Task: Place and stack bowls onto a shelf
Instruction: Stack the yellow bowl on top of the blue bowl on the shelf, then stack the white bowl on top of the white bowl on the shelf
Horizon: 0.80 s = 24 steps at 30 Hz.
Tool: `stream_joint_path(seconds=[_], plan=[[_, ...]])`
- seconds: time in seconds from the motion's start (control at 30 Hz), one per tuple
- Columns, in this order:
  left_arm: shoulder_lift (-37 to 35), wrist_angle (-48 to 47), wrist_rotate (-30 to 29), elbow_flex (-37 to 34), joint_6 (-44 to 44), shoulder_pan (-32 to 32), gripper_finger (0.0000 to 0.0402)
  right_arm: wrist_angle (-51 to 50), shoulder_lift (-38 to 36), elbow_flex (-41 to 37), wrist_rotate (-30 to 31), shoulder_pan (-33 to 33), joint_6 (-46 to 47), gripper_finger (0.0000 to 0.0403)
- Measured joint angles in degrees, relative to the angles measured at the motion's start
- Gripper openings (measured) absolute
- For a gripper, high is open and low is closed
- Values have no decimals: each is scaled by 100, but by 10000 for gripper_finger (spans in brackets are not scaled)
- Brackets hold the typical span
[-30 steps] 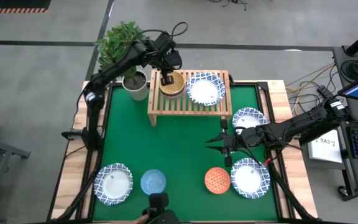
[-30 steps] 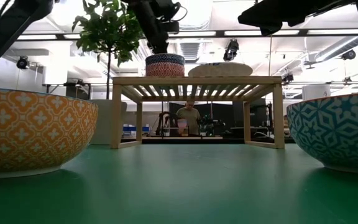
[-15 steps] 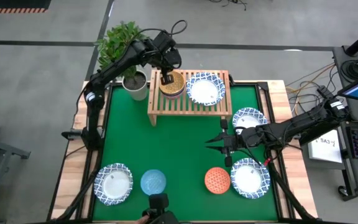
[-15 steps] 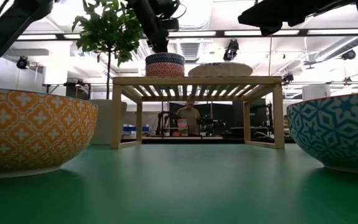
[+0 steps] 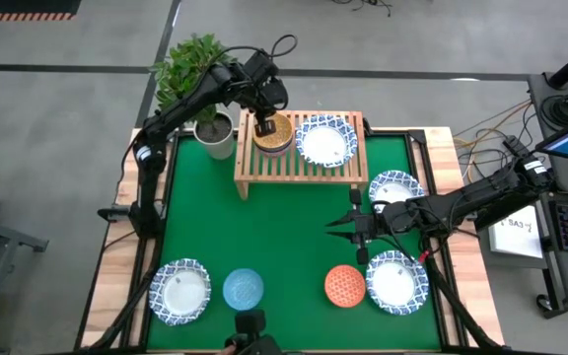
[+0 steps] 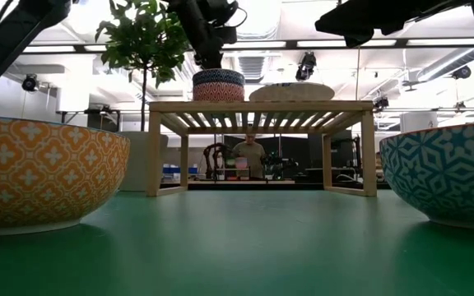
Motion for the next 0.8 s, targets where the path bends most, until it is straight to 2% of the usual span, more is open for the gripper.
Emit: stream_joint_path(seconds=[0.2, 0.27, 0.47, 0.67, 0.8], plan=[[-21, -342, 12, 412, -348, -27, 0, -1, 0, 0, 0, -2, 2, 68], [-220, -322, 141, 344, -522, -59, 0, -2, 0, 0, 0, 0, 49, 68], [-934, -453, 1110, 233, -954, -287, 0, 1, 0, -4, -1, 0, 405, 68], [-1670, -436, 1647, 39, -1153, -858, 0, 0, 11, -48, -2, 13, 1042, 68], [-2292, -192, 1711, -552, -1236, -1495, 0, 2, 15, -48, -1, 43, 1578, 68]])
